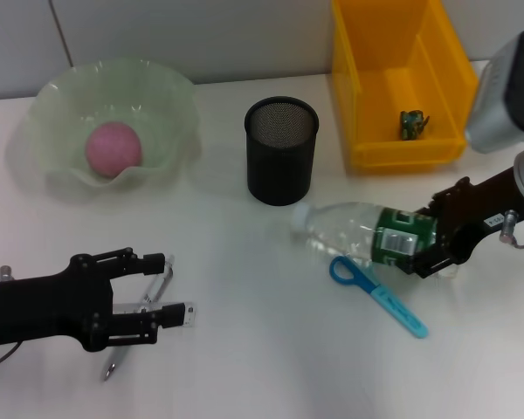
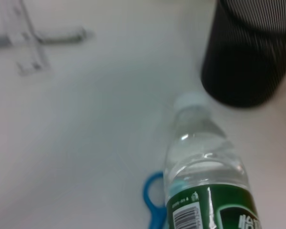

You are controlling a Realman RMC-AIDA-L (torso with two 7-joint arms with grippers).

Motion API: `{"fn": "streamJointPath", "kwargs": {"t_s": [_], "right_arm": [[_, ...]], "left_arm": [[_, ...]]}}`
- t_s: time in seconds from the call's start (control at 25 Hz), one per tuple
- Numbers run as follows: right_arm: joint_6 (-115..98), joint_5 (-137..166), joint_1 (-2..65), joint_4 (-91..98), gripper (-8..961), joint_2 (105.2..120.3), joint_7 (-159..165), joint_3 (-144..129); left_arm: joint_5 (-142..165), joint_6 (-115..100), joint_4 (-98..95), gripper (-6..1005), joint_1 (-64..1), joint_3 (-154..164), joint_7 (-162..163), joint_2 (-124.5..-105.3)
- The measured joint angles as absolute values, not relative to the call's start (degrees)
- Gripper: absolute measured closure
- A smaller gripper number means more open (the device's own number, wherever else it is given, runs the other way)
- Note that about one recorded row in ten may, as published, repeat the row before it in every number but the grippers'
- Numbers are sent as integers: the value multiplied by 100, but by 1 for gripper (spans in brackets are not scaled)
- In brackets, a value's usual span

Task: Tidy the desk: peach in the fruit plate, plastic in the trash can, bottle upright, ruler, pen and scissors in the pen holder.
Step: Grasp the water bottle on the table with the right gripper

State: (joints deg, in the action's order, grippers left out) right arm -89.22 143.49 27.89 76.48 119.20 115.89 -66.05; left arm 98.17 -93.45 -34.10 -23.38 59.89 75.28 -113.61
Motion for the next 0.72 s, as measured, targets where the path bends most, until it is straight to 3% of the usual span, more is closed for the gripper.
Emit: {"fn": "streamJointPath", "kwargs": {"t_s": [0.36, 0.72], "right_arm": [[-8350, 12434, 1975, 7488, 183, 11925, 9953, -6542], [-8400, 12380, 1991, 7347, 252, 11898, 9868, -6356]], "left_arm": [[9790, -9331, -3370, 168, -2319, 5773, 7516, -11458], [9803, -9400, -3407, 168, -2299, 5704, 7595, -11488]]}}
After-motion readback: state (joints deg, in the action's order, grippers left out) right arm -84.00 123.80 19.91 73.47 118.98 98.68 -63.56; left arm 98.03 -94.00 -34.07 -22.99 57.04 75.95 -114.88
